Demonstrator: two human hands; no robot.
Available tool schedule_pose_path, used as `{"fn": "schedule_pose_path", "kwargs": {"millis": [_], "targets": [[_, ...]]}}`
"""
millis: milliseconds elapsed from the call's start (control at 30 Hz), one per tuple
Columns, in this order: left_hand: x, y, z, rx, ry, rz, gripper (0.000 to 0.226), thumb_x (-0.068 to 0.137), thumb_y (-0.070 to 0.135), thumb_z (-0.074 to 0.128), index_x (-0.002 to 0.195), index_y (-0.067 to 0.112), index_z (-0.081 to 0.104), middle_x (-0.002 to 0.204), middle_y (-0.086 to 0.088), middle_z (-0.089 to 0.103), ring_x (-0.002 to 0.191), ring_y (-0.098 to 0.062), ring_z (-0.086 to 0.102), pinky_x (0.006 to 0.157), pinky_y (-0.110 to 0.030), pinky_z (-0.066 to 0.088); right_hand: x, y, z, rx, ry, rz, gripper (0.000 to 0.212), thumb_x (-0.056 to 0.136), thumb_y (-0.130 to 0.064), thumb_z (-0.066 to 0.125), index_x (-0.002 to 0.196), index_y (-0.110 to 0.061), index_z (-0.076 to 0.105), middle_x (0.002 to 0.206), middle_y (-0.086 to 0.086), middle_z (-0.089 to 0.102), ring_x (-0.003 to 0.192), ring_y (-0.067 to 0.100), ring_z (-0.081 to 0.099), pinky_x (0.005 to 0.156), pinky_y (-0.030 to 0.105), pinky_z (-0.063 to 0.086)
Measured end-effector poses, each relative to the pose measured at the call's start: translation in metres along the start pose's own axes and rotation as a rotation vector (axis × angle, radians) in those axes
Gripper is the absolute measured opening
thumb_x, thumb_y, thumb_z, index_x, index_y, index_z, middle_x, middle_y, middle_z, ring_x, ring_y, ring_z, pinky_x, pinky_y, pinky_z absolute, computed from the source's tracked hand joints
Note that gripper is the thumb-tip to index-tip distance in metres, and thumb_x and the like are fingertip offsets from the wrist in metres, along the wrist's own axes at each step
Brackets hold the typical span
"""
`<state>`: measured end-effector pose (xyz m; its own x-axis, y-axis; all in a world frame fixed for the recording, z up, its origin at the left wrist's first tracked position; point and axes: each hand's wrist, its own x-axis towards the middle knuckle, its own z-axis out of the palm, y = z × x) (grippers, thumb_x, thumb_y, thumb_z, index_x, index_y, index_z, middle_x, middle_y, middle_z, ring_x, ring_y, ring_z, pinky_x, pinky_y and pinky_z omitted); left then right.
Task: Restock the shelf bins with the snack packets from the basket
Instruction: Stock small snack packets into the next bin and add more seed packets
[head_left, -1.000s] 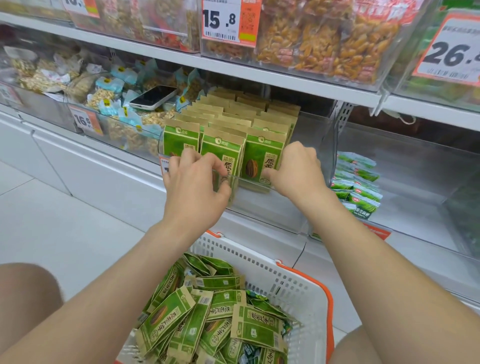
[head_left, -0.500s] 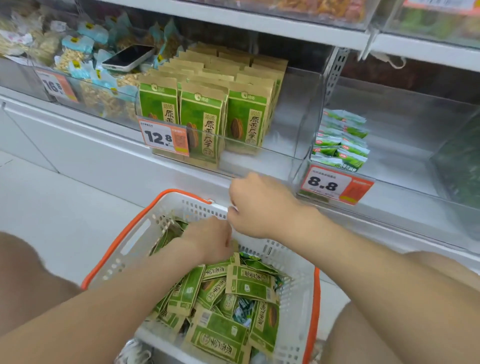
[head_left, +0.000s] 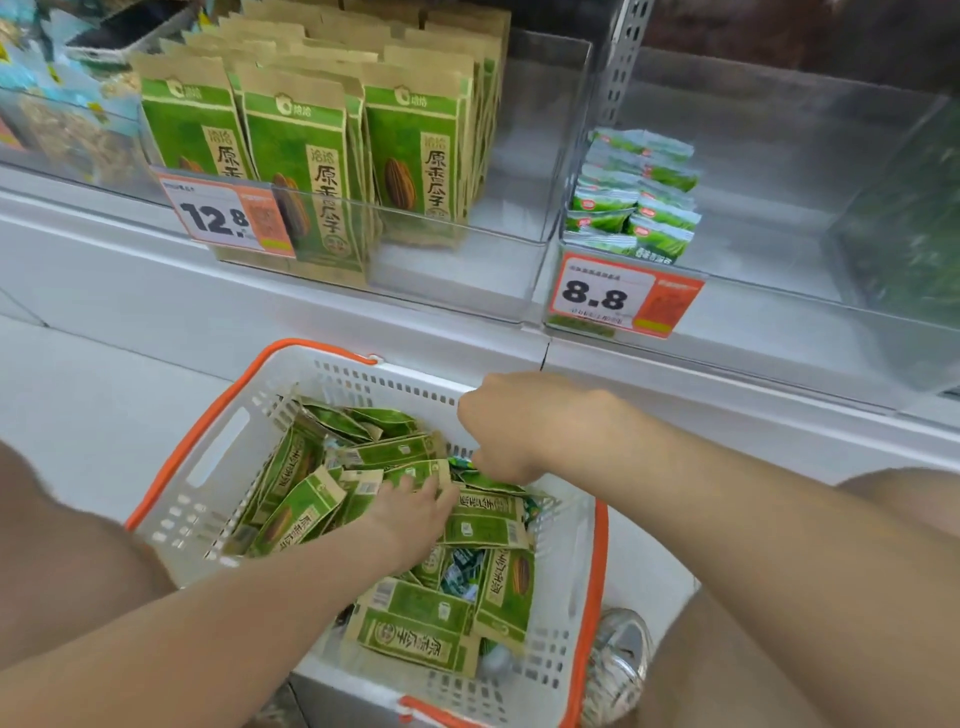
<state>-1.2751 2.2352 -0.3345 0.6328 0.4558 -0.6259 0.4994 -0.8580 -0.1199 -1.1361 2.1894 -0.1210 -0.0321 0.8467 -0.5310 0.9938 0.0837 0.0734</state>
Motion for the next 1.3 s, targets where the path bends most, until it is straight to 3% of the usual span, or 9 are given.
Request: {"fn": "schedule_pose_path", "kwargs": {"millis": [133,367,467,567,667,767,900,1067,1300], "targets": [[0.001,0.000,-0.017,-0.009,-0.004,0.064,0.081,0.095,0.032,0.064,0.157,0.026,0.012,0.151,-0.016,0.037,0.132,-0.044,0.049,0.104,-0.056,0.046,0.002,0.006,-0.001,0.012,0.027,-0.003,0.011,0.103,-0.021,0.056,0.097,-0.017,0.047,0.080,0.000,0.041,0.064,0.015,0.046,0.052,0.030,0.037],[-0.023,-0.016,-0.073,-0.177,0.029,0.174,0.057,0.105,0.066,0.025,0.148,0.032,0.040,0.140,-0.015,0.047,0.117,-0.037,0.060,0.099,-0.049,0.051,0.004,0.018,-0.008,0.029,-0.011,0.042,0.025,0.103,-0.021,0.052,0.079,-0.015,0.047,0.090,0.006,0.052,0.069,0.022,0.055,0.054,0.029,0.041],[-0.038,-0.024,-0.093,-0.088,0.109,0.190,0.036,0.114,0.045,0.032,0.137,0.027,0.053,0.126,-0.007,0.057,0.113,-0.028,0.058,0.093,-0.049,0.053,0.003,0.020,-0.012,0.031,-0.014,0.042,0.031,0.103,-0.017,0.052,0.073,-0.014,0.045,0.081,0.006,0.049,0.064,0.022,0.052,0.055,0.030,0.042],[-0.048,-0.044,-0.115,-0.250,0.321,0.183,0.030,0.112,0.040,0.044,0.106,0.019,0.066,0.099,-0.004,0.060,0.095,-0.025,0.062,0.082,-0.042,0.052,0.000,0.021,-0.012,0.043,-0.016,0.048,0.029,0.105,-0.017,0.050,0.076,-0.013,0.049,0.082,0.006,0.051,0.064,0.022,0.052,0.055,0.030,0.041],[-0.066,-0.067,-0.141,-0.491,0.544,0.215,0.042,0.107,0.045,0.053,0.075,0.019,0.058,0.071,0.002,0.056,0.071,-0.018,0.053,0.069,-0.039,0.042,-0.007,0.021,-0.017,0.103,0.004,0.029,0.021,0.103,-0.030,0.056,0.104,-0.010,0.058,0.098,0.009,0.060,0.080,0.027,0.060,0.062,0.035,0.050],[-0.090,-0.082,-0.165,-0.611,0.738,0.209,0.050,0.104,0.049,0.057,0.063,0.023,0.048,0.055,0.004,0.046,0.054,-0.010,0.044,0.057,-0.039,0.032,-0.015,0.023,-0.030,0.374,0.190,0.019,0.033,0.093,-0.038,0.071,0.106,-0.009,0.062,0.095,0.010,0.067,0.087,0.029,0.065,0.072,0.041,0.054],[-0.117,-0.089,-0.181,-1.037,1.094,0.085,0.067,0.101,0.062,0.056,0.062,0.008,0.050,0.053,0.004,0.038,0.051,-0.012,0.037,0.054,-0.036,0.029,-0.026,0.020,-0.050,1.123,0.462,0.059,0.024,0.087,-0.016,0.083,0.102,-0.009,0.066,0.075,0.010,0.077,0.069,0.020,0.076,0.070,0.044,0.062],[-0.129,-0.081,-0.191,-1.201,1.109,0.073,0.067,0.105,0.064,0.043,0.069,0.011,0.063,0.056,0.003,0.057,0.052,-0.012,0.052,0.053,-0.032,0.037,-0.033,0.018,-0.060,1.277,0.878,0.113,0.019,0.086,-0.020,0.085,0.099,-0.019,0.071,0.072,0.011,0.075,0.063,0.019,0.071,0.067,0.036,0.055],[-0.133,-0.081,-0.202,-1.240,1.278,0.046,0.056,0.110,0.048,0.043,0.063,0.021,0.058,0.053,0.010,0.060,0.050,-0.006,0.053,0.048,-0.023,0.035,-0.033,0.019,-0.064,1.233,0.778,-0.016,0.026,0.100,-0.038,0.067,0.097,-0.015,0.079,0.083,0.000,0.080,0.075,0.018,0.076,0.060,0.029,0.056]]}}
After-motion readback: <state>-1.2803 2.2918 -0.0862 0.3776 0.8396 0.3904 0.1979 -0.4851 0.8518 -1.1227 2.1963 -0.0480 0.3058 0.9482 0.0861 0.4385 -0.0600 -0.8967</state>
